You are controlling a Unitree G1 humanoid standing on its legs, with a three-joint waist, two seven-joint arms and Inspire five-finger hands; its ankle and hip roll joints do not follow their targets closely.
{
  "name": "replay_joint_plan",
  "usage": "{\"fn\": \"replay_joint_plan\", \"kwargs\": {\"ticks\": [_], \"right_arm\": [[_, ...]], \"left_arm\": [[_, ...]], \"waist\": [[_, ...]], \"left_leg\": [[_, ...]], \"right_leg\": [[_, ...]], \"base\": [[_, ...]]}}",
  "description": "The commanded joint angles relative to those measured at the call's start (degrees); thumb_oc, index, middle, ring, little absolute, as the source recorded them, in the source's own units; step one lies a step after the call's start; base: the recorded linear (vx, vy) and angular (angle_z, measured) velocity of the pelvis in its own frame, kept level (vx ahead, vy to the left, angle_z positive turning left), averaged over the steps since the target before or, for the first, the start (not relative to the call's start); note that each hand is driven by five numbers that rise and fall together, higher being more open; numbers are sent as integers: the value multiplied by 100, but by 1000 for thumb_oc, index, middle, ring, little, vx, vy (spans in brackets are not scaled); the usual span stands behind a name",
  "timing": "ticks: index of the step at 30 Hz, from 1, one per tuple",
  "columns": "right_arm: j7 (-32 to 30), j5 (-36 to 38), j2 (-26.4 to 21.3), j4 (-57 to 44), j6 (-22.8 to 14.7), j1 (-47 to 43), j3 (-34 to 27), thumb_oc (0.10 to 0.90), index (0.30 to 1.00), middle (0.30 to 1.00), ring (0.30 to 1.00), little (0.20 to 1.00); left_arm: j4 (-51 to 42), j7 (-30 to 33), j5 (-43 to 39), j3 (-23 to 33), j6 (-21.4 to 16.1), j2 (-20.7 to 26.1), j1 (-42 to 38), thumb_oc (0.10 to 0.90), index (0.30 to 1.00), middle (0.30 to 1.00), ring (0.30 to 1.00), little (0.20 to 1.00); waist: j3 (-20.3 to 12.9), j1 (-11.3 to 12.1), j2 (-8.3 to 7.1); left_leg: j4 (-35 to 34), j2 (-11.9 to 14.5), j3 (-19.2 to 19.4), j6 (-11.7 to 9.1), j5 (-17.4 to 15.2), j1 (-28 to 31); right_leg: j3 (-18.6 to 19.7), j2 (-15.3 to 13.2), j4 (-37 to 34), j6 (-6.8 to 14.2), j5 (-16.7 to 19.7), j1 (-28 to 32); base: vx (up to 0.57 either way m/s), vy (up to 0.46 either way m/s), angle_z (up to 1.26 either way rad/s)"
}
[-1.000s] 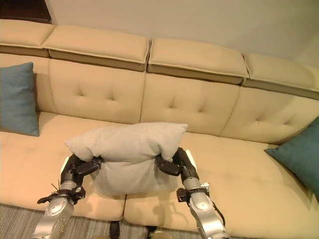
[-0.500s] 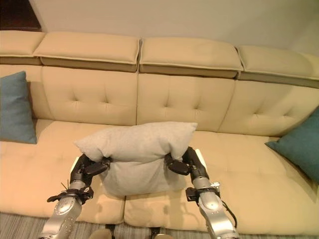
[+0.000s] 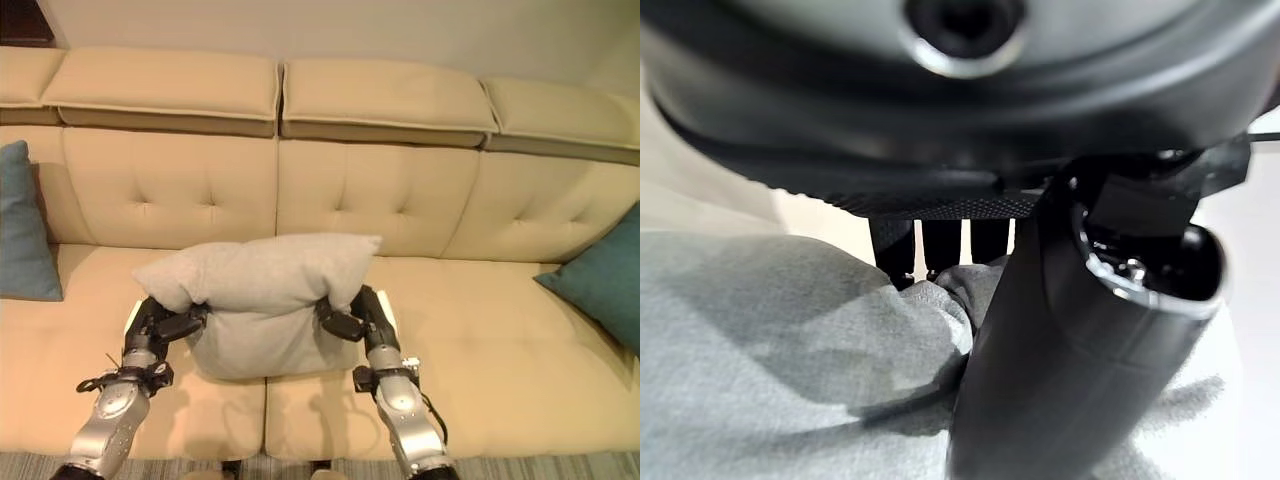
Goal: Pick up all the scattered cushions and arrange them neatly on the sofa.
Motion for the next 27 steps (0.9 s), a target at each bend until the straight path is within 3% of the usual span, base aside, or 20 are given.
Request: {"fn": "replay_joint_plan", "kwargs": {"ticks": [1, 7, 14, 21, 27], "right_arm": [[-537, -106, 130, -586, -950, -1611, -23, 400, 300, 300, 300, 300], [-1193, -266, 83, 4, -938, -3243, 367, 400, 300, 300, 300, 300], [-1805, -370, -325, 1045, -880, -5041, 692, 400, 300, 300, 300, 300], [-2071, -327, -638, 2231, -824, -6099, 1125, 400, 300, 300, 300, 300], [-2063, -289, -733, 2503, -676, -6126, 1157, 400, 300, 300, 300, 300]], "left_arm": [[-735, 151, 521, -428, -943, -50, -1408, 400, 300, 300, 300, 300], [-45, 888, 598, -727, -1185, 51, -3289, 400, 300, 300, 300, 300], [1250, 1595, 760, -1174, -1344, 290, -5426, 400, 300, 300, 300, 300], [2433, 1737, 682, -1521, -1305, 461, -6527, 400, 300, 300, 300, 300], [2530, 1643, 501, -1502, -1275, 430, -6398, 400, 300, 300, 300, 300]], "waist": [[-402, 44, 119], [-423, 75, 200], [-416, -2, 301], [-367, -4, 351], [-275, -20, 371]], "left_leg": [[337, 107, 29, -84, -605, -393], [13, 106, -46, -225, -223, -962], [4, 19, -208, -436, 66, -1748], [4, -2, -248, -533, 223, -2294], [4, 10, -269, -565, 327, -2531]], "right_leg": [[-86, 90, 221, 382, -151, -224], [-163, 160, 20, 422, 45, -838], [-296, 177, 20, 396, 199, -1598], [-337, 178, 20, 395, 281, -2155], [-345, 187, 20, 389, 313, -2385]], "base": [[-131, -19, -9], [-105, -19, -2], [-70, -19, 13], [-18, -9, 5], [-10, -8, 2]]}}
